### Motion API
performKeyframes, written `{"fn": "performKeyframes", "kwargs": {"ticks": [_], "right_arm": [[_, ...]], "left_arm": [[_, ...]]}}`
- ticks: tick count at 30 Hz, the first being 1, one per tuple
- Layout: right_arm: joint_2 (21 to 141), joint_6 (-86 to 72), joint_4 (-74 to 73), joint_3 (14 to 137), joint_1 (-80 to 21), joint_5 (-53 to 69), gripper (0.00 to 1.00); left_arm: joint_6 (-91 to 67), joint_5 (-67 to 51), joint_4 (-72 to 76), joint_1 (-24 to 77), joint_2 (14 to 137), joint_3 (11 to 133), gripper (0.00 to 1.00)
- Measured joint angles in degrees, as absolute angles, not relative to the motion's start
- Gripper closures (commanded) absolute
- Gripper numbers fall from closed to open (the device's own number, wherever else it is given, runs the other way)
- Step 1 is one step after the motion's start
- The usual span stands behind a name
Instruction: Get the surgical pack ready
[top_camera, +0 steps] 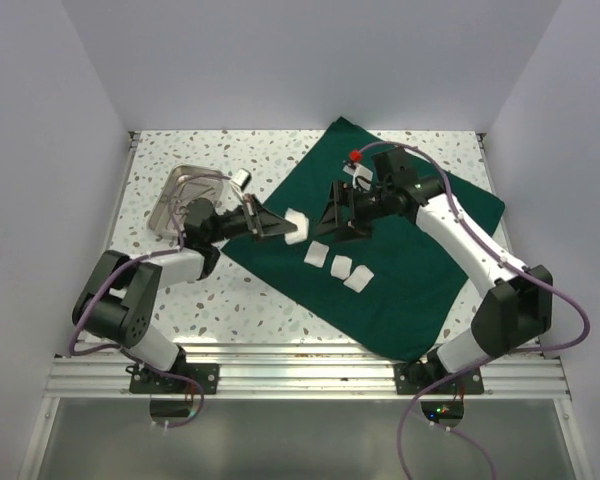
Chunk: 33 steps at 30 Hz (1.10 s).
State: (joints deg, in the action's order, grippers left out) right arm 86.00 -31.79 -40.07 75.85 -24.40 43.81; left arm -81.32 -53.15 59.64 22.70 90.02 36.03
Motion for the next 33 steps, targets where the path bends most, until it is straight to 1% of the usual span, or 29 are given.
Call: {"fn": "performKeyframes", "kwargs": {"ticks": [2, 5, 7, 10, 13, 18, 26, 33], "right_arm": [[87.64, -29.89, -43.11, 78.61, -24.32, 39.24, 0.16], [90.28, -28.25, -47.94, 81.49, -24.1, 32.71, 0.16], [91.94, -27.51, -50.28, 81.93, -23.94, 30.0, 0.16], [93.73, -27.35, -52.03, 81.47, -23.94, 27.73, 0.16], [94.19, -27.35, -52.64, 80.23, -23.94, 27.51, 0.16], [95.57, -27.33, -53.3, 80.09, -23.94, 26.57, 0.16], [96.73, -27.33, -54.24, 80.12, -23.81, 25.15, 0.15], [97.06, -27.33, -54.76, 80.09, -22.87, 24.69, 0.15]], "left_arm": [[-80.25, -53.71, 58.41, 17.74, 90.02, 36.4, 1.0], [-76.07, -53.78, 52.88, 7.88, 90.43, 39.51, 1.0], [-72.16, -53.08, 48.31, 2.2, 92.12, 43.79, 1.0], [-68.53, -50.41, 44.07, -3.68, 95.92, 49.41, 1.0], [-67.31, -46.52, 40.51, -7.42, 100.25, 53.06, 1.0], [-62.87, -37.01, 28.95, -9.67, 107.22, 60.82, 1.0], [-58.7, -26.15, 18.0, -9.58, 113.06, 69.04, 1.0], [-56.55, -22.57, 12.6, -9.58, 117.27, 72.86, 1.0]]}}
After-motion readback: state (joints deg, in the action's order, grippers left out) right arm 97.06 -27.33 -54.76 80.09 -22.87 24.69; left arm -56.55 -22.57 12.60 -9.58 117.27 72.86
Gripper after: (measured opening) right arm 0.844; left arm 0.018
